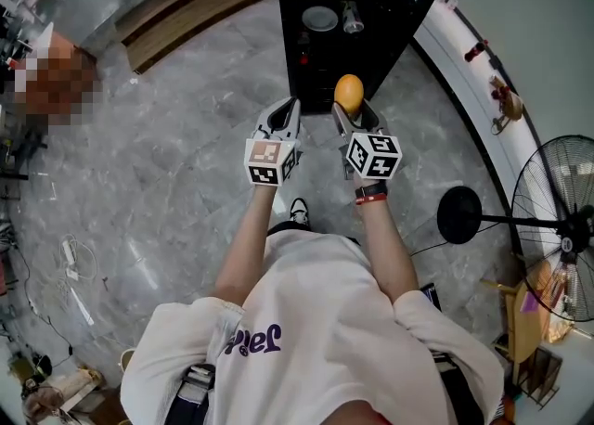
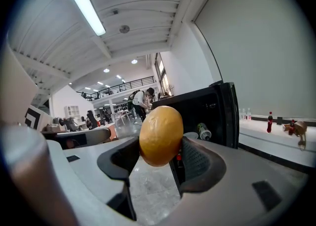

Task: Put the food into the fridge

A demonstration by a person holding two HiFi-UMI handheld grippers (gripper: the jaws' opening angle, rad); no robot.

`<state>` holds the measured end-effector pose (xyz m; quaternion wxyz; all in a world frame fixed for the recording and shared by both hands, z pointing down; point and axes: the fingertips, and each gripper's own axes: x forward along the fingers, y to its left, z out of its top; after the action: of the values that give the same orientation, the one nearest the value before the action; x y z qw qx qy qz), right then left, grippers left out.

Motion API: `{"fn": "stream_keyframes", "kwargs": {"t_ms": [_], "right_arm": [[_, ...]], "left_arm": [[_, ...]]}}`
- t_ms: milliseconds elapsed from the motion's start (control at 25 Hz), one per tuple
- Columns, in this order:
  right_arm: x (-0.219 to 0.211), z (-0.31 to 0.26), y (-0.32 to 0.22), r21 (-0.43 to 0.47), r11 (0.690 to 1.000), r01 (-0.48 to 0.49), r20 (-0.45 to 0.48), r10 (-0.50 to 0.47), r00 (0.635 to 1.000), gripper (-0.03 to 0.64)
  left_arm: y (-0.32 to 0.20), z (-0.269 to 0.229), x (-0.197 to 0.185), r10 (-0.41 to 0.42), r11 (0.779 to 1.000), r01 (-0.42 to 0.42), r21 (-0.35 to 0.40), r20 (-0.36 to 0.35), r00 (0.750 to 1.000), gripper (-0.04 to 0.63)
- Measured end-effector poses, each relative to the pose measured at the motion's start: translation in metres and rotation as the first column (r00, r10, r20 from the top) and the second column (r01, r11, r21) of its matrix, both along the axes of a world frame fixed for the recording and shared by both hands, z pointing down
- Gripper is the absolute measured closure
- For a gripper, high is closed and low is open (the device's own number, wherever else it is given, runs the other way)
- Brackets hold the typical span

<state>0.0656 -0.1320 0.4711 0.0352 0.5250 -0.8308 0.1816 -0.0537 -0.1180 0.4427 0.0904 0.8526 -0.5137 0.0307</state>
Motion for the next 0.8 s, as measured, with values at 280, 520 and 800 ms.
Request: {"fn": "stream_keyframes", "kwargs": {"t_ms": [280,520,800], "right_arm": [[-0.014,0.010,-0.062,-0.003,0.999,-0.041,-0.011,0.041,0.999,0.341],[-0.024,0.017,-0.093,-0.015,0.999,-0.034,-0.006,0.034,0.999,0.341],[-0.020,0.043,-0.148,-0.062,0.998,-0.030,0.032,0.032,0.999,0.341]], "left_arm": [[-0.061,0.003,-0.028,0.018,0.999,-0.018,0.026,0.015,1.000,0.577],[-0.084,0.012,-0.023,0.046,0.999,-0.046,0.010,0.046,0.998,0.577],[-0.133,0.026,-0.007,0.064,0.998,-0.064,-0.007,0.043,0.997,0.577]]}}
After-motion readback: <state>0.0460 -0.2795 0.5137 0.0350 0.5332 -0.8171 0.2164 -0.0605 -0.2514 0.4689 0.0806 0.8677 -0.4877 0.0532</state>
